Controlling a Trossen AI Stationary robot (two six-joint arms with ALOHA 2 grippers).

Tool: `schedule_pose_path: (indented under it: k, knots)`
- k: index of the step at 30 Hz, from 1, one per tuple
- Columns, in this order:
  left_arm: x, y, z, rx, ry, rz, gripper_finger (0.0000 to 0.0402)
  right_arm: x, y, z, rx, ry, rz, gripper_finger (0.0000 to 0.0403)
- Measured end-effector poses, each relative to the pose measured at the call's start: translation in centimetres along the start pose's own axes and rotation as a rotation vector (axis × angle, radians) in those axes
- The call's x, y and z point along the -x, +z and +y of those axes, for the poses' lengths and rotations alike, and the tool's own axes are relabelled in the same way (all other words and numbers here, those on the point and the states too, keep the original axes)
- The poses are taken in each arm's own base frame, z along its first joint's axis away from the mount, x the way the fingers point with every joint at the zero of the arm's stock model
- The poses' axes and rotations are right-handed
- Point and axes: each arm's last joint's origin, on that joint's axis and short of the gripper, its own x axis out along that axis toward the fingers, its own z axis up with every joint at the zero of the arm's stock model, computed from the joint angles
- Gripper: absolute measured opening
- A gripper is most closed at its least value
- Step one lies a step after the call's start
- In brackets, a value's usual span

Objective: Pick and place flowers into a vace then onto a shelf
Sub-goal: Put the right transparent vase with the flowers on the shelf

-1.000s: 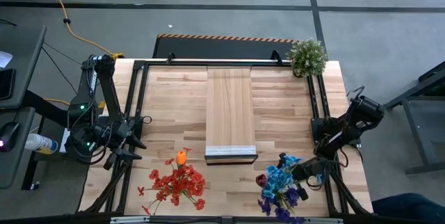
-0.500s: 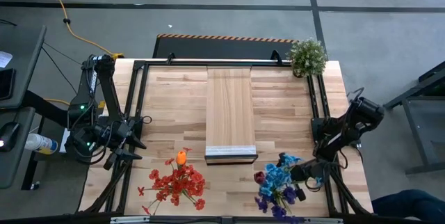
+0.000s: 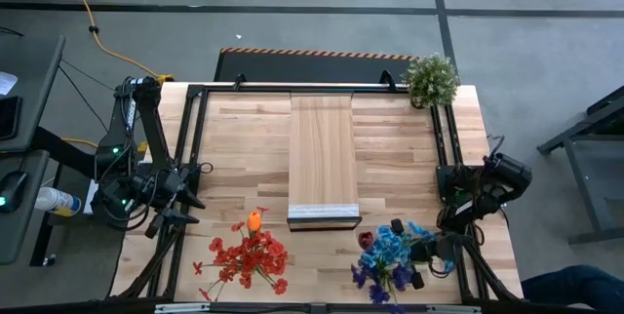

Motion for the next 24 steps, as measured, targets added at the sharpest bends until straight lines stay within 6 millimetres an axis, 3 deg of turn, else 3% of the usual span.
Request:
schedule_pose_path:
  k: [13, 24]
  knots:
    - [0.01, 0.0, 0.0, 0.0, 0.0, 0.0, 0.0232, -0.18, 0.51, 0.77, 0.019, -0.032, -0.032, 0.0399]
    - [0.0, 0.0, 0.0, 0.0, 0.0, 0.0, 0.0232, -0.92, 0.4, -0.04, 0.03, -0.02, -0.007, 0.0399]
